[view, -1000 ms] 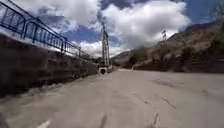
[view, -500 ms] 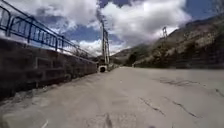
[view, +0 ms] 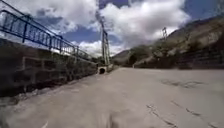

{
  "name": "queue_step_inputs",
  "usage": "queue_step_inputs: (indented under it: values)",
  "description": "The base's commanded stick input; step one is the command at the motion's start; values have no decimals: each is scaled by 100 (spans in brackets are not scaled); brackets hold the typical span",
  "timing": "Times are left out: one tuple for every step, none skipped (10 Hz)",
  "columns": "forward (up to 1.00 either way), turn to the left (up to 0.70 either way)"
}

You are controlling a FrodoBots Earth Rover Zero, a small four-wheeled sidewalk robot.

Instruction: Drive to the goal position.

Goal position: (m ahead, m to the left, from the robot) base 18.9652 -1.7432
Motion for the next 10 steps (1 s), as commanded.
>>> queue_step_inputs:
  values:
    - [70,0]
    - [70,0]
    - [70,0]
    - [70,0]
    - [70,0]
    - [70,0]
    - [70,0]
    - [70,0]
    - [70,0]
    - [70,0]
